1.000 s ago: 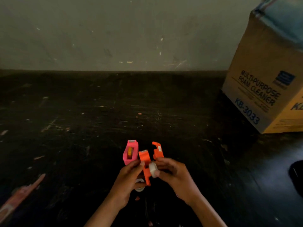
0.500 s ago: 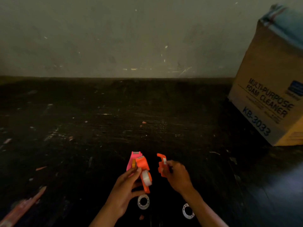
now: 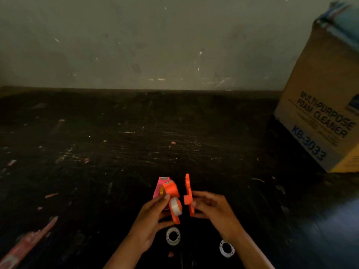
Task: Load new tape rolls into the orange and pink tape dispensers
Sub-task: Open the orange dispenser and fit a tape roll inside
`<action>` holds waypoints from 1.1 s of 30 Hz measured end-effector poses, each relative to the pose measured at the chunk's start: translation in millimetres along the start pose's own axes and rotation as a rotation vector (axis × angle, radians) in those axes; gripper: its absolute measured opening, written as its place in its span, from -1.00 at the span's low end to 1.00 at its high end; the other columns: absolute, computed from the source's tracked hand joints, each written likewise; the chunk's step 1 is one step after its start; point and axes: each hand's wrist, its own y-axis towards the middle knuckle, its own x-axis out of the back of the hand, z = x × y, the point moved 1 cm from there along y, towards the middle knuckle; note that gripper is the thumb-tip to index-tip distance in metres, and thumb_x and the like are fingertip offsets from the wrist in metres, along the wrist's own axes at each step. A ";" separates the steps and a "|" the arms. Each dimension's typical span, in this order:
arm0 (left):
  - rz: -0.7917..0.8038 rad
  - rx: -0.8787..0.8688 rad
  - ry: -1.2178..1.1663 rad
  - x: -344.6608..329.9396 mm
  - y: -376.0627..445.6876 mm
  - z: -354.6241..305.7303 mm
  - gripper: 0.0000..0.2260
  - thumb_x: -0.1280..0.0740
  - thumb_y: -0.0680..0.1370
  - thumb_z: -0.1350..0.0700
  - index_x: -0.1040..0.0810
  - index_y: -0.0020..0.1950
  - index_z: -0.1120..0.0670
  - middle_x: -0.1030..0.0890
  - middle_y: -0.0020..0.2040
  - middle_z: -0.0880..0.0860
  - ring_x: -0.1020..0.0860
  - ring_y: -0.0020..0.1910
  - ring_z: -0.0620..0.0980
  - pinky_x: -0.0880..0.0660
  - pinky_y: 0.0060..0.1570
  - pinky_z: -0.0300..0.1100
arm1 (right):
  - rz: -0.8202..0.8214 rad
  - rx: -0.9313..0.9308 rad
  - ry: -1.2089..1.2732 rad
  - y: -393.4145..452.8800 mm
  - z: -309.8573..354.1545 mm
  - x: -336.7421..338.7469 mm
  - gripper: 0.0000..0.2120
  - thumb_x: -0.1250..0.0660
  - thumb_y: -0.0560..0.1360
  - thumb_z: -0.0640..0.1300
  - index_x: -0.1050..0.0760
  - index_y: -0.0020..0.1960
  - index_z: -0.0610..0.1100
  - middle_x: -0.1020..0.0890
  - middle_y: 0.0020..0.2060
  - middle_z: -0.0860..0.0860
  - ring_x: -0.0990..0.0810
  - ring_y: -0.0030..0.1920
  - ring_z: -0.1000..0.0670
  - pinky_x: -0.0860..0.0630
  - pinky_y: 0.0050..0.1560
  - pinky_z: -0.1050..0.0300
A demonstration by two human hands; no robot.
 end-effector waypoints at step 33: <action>0.110 -0.192 0.135 -26.1 -1.9 -11.5 -0.63 -0.34 0.43 -0.14 -0.57 0.18 -0.05 -0.65 0.12 0.10 -0.61 0.11 0.04 -0.50 0.18 0.03 | -0.055 0.244 -0.016 -23.7 6.7 -17.8 -0.83 -0.36 0.43 -0.42 -0.58 -0.01 -0.26 -0.71 -0.04 -0.18 -0.69 -0.02 -0.03 -0.62 -0.08 0.16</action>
